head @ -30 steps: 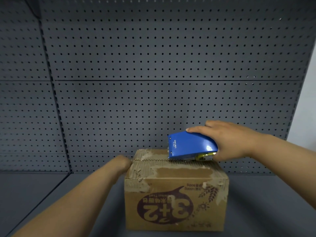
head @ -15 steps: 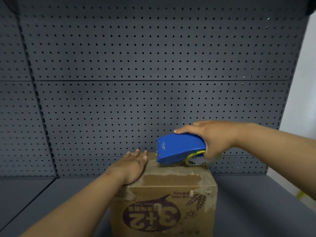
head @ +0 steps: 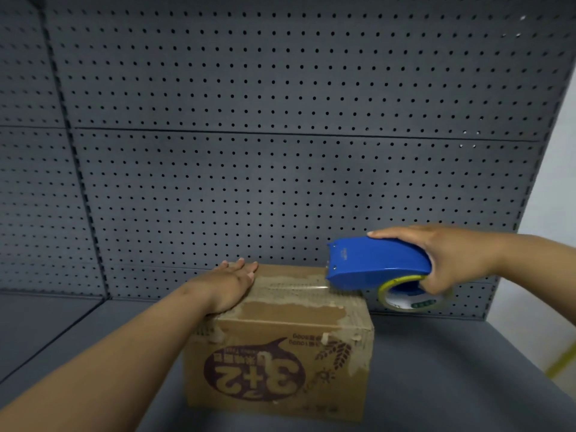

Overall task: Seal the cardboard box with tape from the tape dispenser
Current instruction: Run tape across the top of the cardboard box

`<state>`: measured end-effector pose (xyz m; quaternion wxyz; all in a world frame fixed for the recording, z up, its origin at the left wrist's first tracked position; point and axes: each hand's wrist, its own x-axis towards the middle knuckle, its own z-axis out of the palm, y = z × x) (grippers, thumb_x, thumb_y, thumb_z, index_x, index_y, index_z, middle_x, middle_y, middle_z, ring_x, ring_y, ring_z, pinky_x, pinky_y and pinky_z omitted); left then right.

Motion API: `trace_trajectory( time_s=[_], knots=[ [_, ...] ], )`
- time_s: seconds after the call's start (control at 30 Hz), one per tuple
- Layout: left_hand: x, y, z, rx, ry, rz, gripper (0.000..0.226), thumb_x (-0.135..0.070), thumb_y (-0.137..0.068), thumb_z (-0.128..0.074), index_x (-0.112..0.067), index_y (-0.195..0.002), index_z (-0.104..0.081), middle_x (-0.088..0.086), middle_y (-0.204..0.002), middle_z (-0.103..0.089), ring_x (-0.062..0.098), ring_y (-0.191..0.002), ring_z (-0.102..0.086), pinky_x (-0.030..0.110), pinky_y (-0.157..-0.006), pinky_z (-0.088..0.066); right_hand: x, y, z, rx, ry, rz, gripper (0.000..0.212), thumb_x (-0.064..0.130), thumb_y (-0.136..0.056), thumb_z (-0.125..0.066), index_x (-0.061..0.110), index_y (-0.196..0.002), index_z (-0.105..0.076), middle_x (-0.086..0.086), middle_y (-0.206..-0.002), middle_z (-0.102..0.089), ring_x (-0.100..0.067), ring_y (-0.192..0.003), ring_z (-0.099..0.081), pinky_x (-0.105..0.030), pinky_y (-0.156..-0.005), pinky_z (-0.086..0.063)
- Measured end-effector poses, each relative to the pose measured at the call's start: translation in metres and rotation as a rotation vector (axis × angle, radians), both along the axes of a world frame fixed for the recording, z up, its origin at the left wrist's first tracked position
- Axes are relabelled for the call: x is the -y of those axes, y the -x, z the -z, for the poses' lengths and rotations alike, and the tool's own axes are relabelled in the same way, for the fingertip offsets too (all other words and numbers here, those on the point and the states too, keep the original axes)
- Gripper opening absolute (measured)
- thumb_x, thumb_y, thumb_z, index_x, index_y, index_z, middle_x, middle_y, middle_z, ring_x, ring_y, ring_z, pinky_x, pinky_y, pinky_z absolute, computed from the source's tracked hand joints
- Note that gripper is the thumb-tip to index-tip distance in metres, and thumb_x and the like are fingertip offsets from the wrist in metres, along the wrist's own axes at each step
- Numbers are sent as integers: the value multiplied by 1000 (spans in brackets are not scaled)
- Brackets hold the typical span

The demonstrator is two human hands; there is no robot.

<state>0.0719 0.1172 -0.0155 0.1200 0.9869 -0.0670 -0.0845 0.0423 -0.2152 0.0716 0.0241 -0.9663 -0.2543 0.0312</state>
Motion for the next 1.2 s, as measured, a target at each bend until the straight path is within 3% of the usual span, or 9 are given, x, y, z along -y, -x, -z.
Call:
trace_trajectory(
  time_s=[0.1,0.27,0.43,0.5,0.57,0.63,0.7,0.9,1.2],
  knots=[
    [1,1,0,1,-5,-10,52,-39,-100,-11,-29,-150,-2,-3,-160,7,22,-147,8,39,-119,-2,24,4,7,-1,-49,1,95,23,-68,-68,77,-111,-3,19,-125,-40,-5,-97,-52,-21,-78,-49],
    [4,4,-2,17,-89,-27,52,-38,-100,-11,-30,-150,0,-2,-160,6,22,-147,4,42,-119,-2,37,2,15,-42,-36,24,92,18,-70,-69,65,-119,-8,17,-117,-40,1,-89,-50,-8,-65,-42],
    [12,8,-12,42,-290,-82,52,-37,-99,-8,-31,-149,4,0,-160,5,22,-148,1,46,-119,3,34,-3,18,-45,-30,39,94,18,-66,-68,73,-113,-9,9,-119,-46,-12,-89,-57,-32,-75,-56],
    [26,12,-19,155,-418,-75,53,-31,-99,-14,-28,-150,1,2,-160,5,24,-148,0,47,-118,3,34,-3,15,-44,-23,43,93,18,-66,-68,72,-114,-10,7,-120,-46,-14,-89,-58,-35,-76,-56],
    [51,17,-25,247,-355,12,53,-28,-99,-22,-28,-150,-7,1,-160,2,23,-147,-2,45,-118,2,32,-3,13,-53,-7,43,93,17,-67,-68,68,-119,-11,5,-119,-46,-14,-86,-58,-32,-73,-56],
    [79,21,-27,228,-128,110,50,-37,-99,-20,-33,-149,-12,-4,-160,-1,19,-147,-4,42,-118,2,31,-3,12,-64,-9,61,93,17,-68,-69,65,-125,-13,4,-116,-47,-14,-84,-58,-31,-71,-55],
    [101,20,-23,170,-22,158,50,-44,-98,-14,-38,-148,-10,-7,-160,-2,19,-147,-2,43,-118,3,32,-4,11,-59,-3,71,93,17,-67,-69,60,-131,-16,2,-116,-48,-17,-84,-58,-34,-72,-55],
    [108,2,0,33,-109,133,52,-49,-95,-11,-43,-146,-3,-6,-160,5,23,-147,4,51,-117,-1,36,-6,20,-94,-31,81,94,15,-69,-68,59,-132,-14,2,-111,-49,-20,-84,-59,-33,-69,-53],
    [110,6,-2,15,-107,118,51,-47,-96,-11,-42,-147,-3,-6,-160,7,23,-147,6,50,-117,0,64,4,39,-120,-156,45,94,17,-72,-71,68,-117,-6,19,-107,-45,-8,-76,-56,-18,-62,-48]
  ],
)
